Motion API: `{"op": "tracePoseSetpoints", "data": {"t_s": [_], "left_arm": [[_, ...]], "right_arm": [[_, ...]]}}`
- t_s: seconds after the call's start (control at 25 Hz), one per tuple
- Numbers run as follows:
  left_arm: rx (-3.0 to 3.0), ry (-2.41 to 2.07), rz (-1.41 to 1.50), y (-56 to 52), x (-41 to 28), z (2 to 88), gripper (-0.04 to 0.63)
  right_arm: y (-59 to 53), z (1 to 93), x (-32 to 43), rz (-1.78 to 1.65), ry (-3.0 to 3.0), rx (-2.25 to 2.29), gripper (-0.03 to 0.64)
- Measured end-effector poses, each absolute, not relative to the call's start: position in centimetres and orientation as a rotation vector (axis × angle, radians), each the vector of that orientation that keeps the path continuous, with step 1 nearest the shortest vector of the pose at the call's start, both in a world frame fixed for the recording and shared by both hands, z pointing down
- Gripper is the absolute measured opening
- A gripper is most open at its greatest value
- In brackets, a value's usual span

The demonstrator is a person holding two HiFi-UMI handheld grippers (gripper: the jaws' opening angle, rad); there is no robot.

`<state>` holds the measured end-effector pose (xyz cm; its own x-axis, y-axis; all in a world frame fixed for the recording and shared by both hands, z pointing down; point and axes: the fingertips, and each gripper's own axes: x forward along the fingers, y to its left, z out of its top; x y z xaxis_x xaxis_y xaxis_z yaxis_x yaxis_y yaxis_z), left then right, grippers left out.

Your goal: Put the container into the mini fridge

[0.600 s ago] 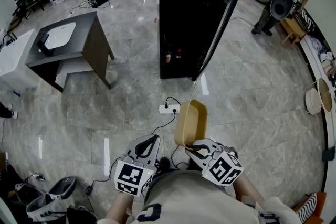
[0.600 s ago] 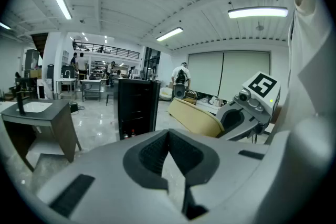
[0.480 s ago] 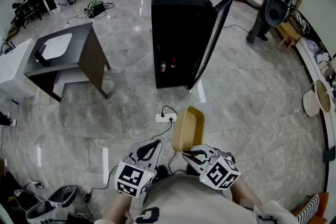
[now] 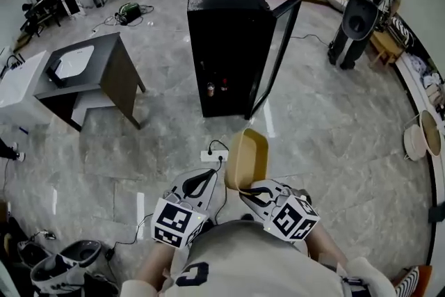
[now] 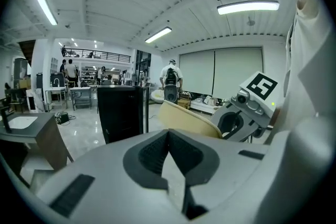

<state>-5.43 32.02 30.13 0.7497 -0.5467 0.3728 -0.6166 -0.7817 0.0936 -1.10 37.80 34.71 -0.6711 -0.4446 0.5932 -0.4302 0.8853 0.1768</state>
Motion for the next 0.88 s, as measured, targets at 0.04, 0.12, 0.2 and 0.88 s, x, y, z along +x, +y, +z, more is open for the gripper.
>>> {"op": "tracePoseSetpoints", "data": {"t_s": [0.04, 0.12, 0.2, 0.88], "left_arm": [[2.725, -0.941, 0.492, 32.0, -5.1, 30.0, 0.057], [2.695, -0.985, 0.504, 31.9, -4.6, 29.9, 0.057], [2.657, -1.029, 0.513, 32.1, -4.2, 30.2, 0.057], [2.601, -1.132, 0.587, 30.3, -1.2, 31.7, 0.057]], "right_arm": [[37.7, 34.7, -0.5, -0.05, -2.38, 0.616, 0.031], [37.8, 34.8, 0.7, -0.081, -2.364, 0.575, 0.031], [38.4, 35.1, 1.6, -0.08, -2.374, 0.525, 0.031], [36.4, 37.9, 6.8, -0.099, -2.372, 0.476, 0.031]]}}
